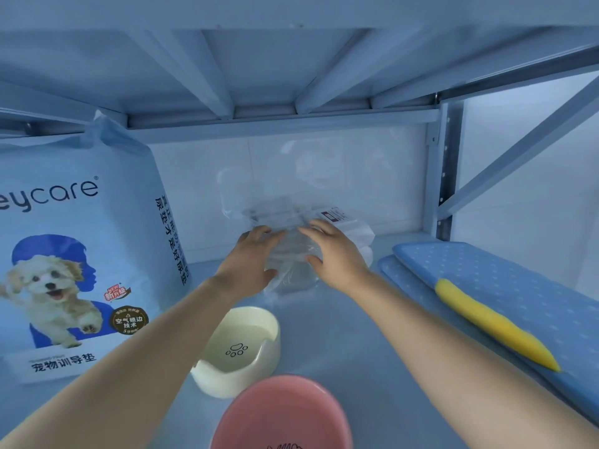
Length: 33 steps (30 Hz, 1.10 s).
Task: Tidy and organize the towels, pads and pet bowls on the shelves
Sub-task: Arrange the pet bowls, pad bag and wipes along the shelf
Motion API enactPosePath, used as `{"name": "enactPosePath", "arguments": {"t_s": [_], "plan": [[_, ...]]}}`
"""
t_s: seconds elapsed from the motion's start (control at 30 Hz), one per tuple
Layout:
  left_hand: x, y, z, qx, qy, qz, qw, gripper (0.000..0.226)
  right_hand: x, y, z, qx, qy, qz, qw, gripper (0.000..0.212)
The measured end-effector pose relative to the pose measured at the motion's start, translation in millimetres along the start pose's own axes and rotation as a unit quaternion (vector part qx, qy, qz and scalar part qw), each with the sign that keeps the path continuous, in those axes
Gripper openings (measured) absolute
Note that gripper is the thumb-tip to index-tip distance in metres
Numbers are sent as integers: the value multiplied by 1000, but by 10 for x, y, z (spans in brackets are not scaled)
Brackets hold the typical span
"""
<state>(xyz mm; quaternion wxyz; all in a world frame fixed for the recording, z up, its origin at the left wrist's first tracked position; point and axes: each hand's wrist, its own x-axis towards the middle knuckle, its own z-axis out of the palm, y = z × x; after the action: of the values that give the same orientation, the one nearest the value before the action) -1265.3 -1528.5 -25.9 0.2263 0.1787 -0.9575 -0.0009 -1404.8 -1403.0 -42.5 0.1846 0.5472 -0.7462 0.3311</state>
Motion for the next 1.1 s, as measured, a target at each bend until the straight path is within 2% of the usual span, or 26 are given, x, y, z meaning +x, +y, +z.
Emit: {"name": "enactPosePath", "arguments": {"t_s": [0.13, 0.23, 0.43, 0.63, 0.77, 0.9, 0.97, 1.1], "plan": [[-274, 54, -125, -10, -3, 4, 1000, 78, -283, -132, -97, 45, 52, -26, 997, 48], [-475, 136, -268, -59, 5, 28, 998, 75, -482, -315, -192, 65, 43, -38, 996, 43], [-935, 334, -553, -108, -8, 100, 989, 48, -869, -680, -382, 116, 3, -30, 993, 26], [-1468, 484, -511, -73, 2, 56, 996, 38, -1206, -904, -546, 136, -31, -30, 990, 11], [-1607, 527, -493, -72, 9, 27, 997, 33, -1300, -953, -630, 119, -58, -39, 990, 14], [-1727, 547, -570, -110, 24, 17, 994, 24, -1401, -995, -754, 148, -67, -25, 987, 15], [-1791, 580, -601, -126, 32, 10, 991, 31, -1457, -1024, -816, 168, -71, -23, 983, 16], [-1945, 687, -647, -115, 1, 3, 993, 22, -1577, -1078, -911, 184, -90, -32, 978, 15]]}}
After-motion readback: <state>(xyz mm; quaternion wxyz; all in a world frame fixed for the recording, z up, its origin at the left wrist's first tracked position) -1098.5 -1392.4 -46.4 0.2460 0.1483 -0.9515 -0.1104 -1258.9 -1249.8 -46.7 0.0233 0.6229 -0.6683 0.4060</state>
